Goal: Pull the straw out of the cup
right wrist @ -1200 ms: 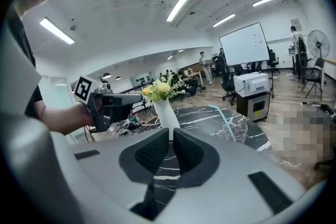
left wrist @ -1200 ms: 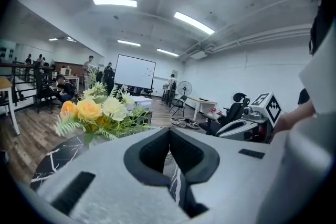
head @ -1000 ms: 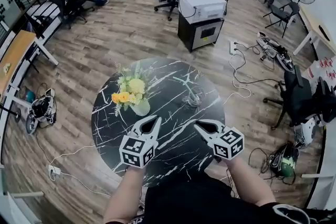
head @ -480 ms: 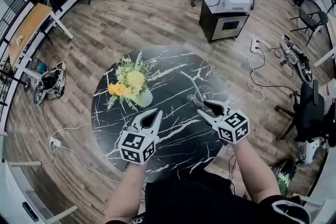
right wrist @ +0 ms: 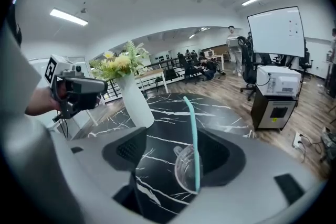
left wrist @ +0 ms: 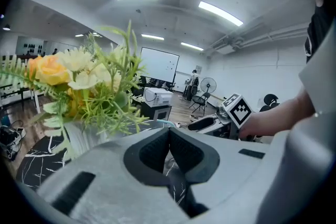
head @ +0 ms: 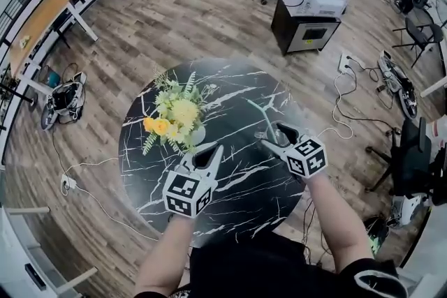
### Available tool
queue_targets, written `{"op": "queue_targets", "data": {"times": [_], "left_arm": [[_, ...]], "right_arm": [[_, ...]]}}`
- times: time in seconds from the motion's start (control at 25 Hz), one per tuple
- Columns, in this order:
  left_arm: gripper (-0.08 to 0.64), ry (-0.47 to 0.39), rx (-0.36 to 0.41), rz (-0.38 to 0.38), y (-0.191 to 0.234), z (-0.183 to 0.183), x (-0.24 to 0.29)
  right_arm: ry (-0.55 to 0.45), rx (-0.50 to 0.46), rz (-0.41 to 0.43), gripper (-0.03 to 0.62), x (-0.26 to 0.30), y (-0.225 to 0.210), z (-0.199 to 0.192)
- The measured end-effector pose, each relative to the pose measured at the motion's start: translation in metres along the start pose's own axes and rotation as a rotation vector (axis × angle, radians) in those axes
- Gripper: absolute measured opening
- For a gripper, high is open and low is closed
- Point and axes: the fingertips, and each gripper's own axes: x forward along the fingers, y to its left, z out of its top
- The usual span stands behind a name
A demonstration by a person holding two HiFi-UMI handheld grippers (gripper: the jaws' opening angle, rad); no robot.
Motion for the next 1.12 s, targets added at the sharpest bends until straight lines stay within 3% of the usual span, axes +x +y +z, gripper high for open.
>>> {"op": "queue_targets", "data": {"times": [0.24, 0.6, 0.76, 0.88, 1.0, 1.12], "left_arm": [[0.011, 0.009, -0.012, -0.022, -0.001, -0.005, 0.015], [0.011, 0.033, -0.038, -0.005, 0.003, -0.02, 0.013], [0.011, 0.032, -0.036, 0.005, 0.005, -0.018, 0.012], [0.011, 0.03, -0.033, 0.007, 0.002, -0.018, 0.01], [0.011, 0.028, -0.033, 0.014, 0.001, -0.016, 0.007], [0.011, 0.026, -0.033, 0.03, 0.002, -0.014, 0.0]], "right_arm": [[0.105, -0.102, -0.038, 0.296, 0.029, -0.021, -0.015], [0.159, -0.14, -0.048, 0.281, 0.048, -0.035, -0.021], [0.178, -0.159, -0.063, 0.329, 0.054, -0.039, -0.018], [0.206, -0.17, -0.051, 0.332, 0.06, -0.034, -0.018], [0.245, -0.193, -0.061, 0.306, 0.066, -0.032, -0.022], [0.234, -0.225, -0.128, 0.25, 0.067, -0.038, -0.022]]}}
